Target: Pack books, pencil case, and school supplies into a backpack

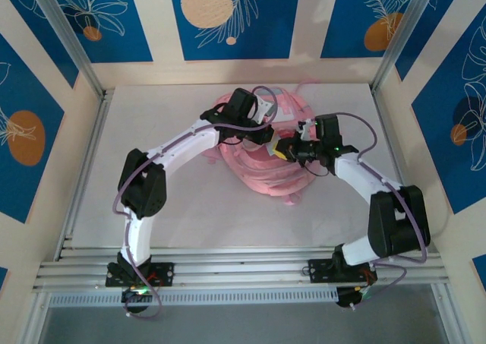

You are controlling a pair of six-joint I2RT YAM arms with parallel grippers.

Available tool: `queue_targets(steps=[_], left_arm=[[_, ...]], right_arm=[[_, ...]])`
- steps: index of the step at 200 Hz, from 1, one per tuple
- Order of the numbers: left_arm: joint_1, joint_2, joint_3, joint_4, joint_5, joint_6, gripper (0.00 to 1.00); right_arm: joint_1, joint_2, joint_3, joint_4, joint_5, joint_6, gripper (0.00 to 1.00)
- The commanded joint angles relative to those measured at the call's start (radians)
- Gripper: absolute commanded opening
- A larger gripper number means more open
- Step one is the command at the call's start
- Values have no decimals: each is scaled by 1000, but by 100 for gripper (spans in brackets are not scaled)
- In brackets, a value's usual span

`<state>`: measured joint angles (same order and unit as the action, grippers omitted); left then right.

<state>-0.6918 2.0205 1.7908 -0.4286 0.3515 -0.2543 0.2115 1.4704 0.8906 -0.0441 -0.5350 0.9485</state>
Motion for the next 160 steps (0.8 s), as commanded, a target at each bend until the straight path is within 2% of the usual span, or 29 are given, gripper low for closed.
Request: queue_targets(steps=[1,29,68,110,140,160], left_arm=[[6,-93,50,110,93,-56,0],[6,-125,41,129,114,-78,0],[6,-166,24,174,127,-92,0],[6,-149,37,206,159,-117,0],[6,-130,40,206,162,-110,0],[7,-125,37,195,141,-100,0]], right_arm=[[32,78,38,161,-49,94,0],[40,137,52,248,-53,139,0],[0,136,0,202,68,135,0],[5,190,-7,369,52,229,0],[74,214,81,297,91,234,0],[104,209,115,169,151,206,5]])
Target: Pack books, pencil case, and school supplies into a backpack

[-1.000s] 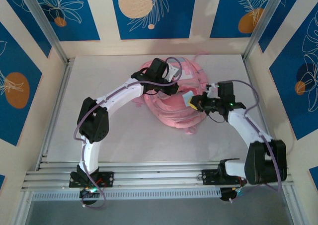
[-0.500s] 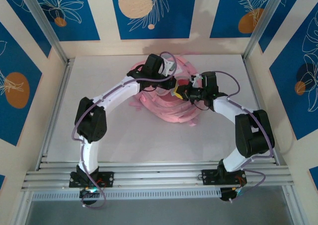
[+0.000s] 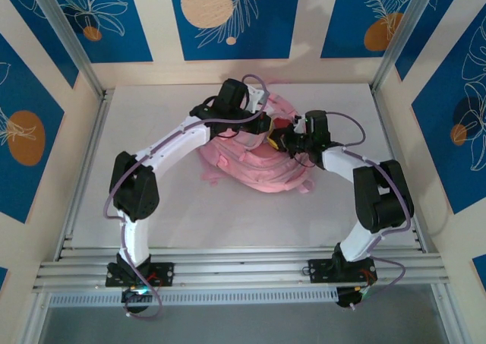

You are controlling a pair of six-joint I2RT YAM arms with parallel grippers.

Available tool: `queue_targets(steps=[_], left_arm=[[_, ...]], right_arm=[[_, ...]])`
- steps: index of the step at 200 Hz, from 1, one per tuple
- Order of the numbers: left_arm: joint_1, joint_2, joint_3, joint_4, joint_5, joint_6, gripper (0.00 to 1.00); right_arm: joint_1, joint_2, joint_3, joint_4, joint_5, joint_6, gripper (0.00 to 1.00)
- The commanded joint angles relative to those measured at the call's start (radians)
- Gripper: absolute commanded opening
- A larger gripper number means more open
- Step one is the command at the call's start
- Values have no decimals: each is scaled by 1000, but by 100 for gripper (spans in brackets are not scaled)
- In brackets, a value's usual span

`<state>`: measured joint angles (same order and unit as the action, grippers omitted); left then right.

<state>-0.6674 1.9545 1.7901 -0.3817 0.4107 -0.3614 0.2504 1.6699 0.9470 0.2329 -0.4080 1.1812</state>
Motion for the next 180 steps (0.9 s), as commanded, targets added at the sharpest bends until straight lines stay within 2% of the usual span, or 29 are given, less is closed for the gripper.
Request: queue_targets(steps=[1,21,48,69,115,173,180], left_arm=[[-17,-60,37,148,80,7,0],[-9,-64,22,157,62,2,0],[-2,-65,8,177,54,-12,0],[-1,-60,8,184,48,-17,0],[0,-25,-3,200,17,-27,0],[2,42,6,195,17,-64,0],[4,43,6,189,18,-77,11]], right_arm=[[65,8,60,-117,29,-30,5],[66,-32,50,-272,150,-74,17],[51,-90,36,-382,222,-133,56],[47,-138,55,-474,275,-192,71],[-3,-216,105,-661,310,-338,73],[-77,-328,110,-780,211,-513,70],[-81,-348,102,-794,210,-525,69]])
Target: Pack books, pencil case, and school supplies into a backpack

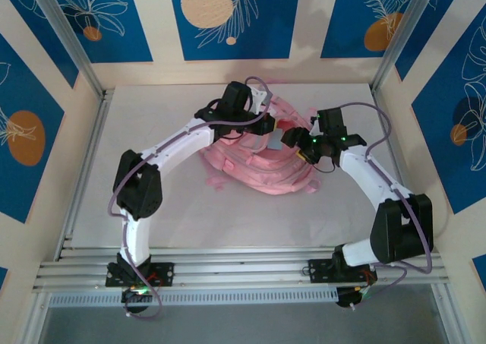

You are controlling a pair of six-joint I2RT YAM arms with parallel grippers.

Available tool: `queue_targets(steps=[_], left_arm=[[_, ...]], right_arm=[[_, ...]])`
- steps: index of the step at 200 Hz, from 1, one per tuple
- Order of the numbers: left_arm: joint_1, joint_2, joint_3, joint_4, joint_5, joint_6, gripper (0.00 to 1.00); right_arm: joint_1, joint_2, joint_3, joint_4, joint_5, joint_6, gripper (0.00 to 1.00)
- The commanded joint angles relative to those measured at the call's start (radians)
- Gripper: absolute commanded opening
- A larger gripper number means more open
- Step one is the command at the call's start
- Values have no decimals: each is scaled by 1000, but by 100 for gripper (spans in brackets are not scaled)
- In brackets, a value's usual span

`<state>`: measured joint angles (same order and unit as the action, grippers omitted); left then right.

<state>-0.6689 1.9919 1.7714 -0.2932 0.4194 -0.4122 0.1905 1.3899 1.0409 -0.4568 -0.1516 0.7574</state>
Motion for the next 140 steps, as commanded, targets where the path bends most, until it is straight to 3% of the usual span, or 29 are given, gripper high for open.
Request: queue_targets(steps=[1,10,25,44,85,140], left_arm=[[6,5,24,100,10,-29,13],[11,2,22,94,11,-49,30],[29,-12,10,91,18,-95,49],[61,-50,-43,121,37,-164,66],[148,-202,-299,181,-36,-203,71],[234,-335,-601,249,-88,-234,73]], right_arm=[[-22,-72,7,-106,-46,-103,69],[-21,-99,-5,-121,-42,-104,68],[1,-147,-33,-126,-41,-79,66],[60,-199,-64,-119,4,-8,63],[276,-199,-82,-80,202,172,58],[492,-15,-2,-54,374,323,56]])
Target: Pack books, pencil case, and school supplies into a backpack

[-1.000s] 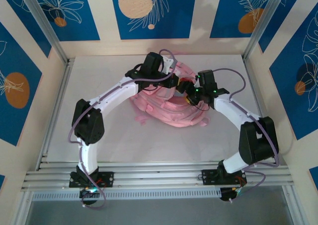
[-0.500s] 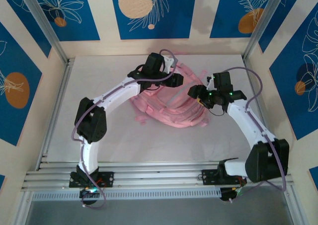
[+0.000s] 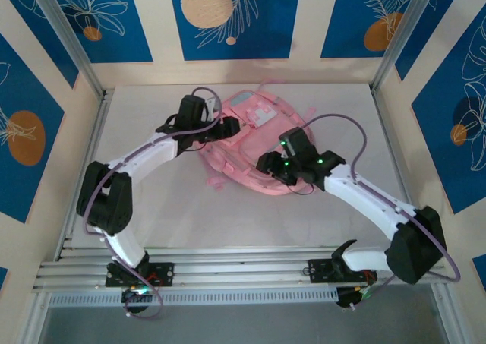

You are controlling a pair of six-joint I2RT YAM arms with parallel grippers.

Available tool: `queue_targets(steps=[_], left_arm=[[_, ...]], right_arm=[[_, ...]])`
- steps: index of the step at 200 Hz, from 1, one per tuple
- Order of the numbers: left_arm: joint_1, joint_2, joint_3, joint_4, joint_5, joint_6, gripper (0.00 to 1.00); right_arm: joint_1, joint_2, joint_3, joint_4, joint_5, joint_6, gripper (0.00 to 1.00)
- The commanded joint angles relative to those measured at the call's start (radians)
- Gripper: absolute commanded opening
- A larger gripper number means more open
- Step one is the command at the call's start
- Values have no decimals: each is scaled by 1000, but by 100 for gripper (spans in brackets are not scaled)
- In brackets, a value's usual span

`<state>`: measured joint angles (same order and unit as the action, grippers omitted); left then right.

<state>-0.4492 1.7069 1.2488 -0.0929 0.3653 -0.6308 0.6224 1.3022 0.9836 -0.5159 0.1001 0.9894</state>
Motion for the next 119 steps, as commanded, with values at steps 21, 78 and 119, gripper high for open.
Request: queue_targets(steps=[21,78,119], left_arm=[[17,-64,-130,57,-50,-3,74],[16,-34,-232,142,-42,-33,75],[15,27,-240,184,-36,-45,75]], right_arm=[[99,148,83,24,143,124,54],[143,305,184,49,187,170,44],[152,442,294,-76,312,179,39]])
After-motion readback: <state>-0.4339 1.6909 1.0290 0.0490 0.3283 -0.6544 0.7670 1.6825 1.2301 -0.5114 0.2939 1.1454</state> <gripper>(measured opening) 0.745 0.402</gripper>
